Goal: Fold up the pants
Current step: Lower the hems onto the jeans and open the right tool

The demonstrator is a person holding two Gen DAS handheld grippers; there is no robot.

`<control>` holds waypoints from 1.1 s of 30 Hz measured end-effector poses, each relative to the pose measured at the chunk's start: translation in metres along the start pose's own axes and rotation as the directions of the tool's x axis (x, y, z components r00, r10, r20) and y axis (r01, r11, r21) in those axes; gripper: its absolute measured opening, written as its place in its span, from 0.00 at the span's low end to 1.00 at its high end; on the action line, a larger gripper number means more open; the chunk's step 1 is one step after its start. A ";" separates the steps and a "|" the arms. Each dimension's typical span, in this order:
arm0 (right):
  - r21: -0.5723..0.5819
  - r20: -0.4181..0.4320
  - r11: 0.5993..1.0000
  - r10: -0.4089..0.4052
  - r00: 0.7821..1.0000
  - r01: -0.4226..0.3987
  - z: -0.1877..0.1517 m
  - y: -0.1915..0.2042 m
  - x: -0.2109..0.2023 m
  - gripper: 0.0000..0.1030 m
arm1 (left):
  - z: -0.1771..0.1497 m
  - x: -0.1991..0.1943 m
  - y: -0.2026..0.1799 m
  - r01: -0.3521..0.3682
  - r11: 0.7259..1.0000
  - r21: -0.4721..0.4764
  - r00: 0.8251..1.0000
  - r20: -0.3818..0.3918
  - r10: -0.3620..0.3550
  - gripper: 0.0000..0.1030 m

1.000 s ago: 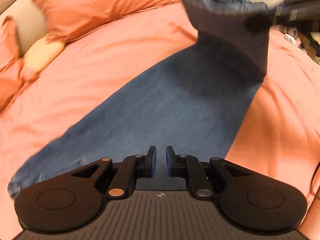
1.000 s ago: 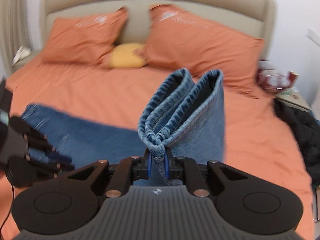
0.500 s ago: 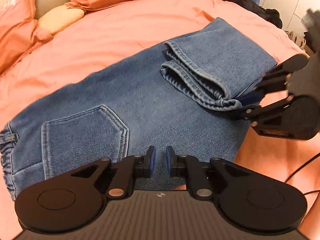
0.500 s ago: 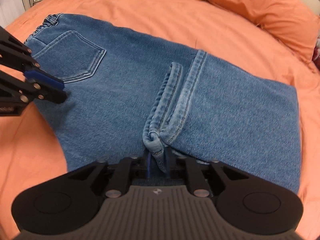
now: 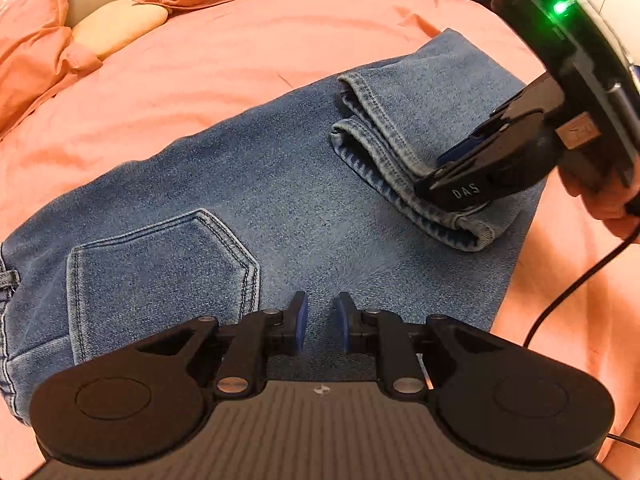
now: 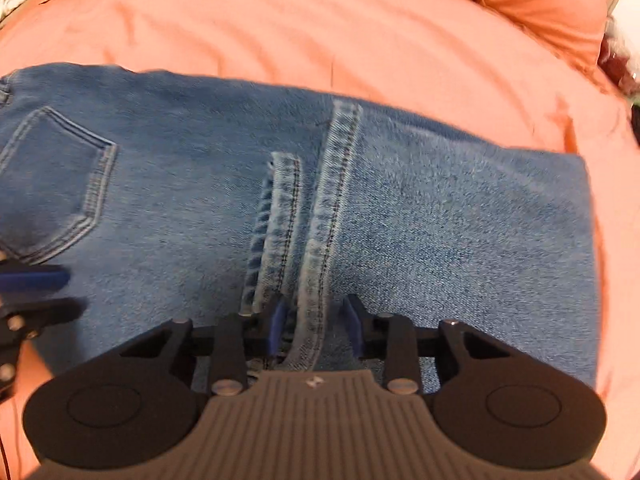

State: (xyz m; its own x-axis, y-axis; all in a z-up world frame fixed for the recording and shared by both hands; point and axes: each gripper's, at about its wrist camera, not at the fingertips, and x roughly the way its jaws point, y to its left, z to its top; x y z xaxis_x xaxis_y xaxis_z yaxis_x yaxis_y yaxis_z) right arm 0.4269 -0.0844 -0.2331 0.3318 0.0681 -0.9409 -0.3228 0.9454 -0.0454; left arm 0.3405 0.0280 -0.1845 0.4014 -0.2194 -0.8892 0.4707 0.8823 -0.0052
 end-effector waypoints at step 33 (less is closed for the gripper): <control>0.055 0.084 0.931 0.355 0.931 -0.360 -0.048 -0.032 -0.008 0.02 | 0.081 0.078 -0.014 0.156 0.917 -0.369 0.987 0.097 -0.129 0.45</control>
State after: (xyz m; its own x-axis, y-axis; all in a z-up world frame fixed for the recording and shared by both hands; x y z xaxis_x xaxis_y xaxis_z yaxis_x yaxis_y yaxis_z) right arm 0.3924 -0.1307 -0.2404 0.2687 0.4255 -0.8641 -0.3716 0.8735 0.3145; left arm 0.4287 -0.0355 -0.2172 0.4119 -0.3703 -0.8326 0.2043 0.9280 -0.3117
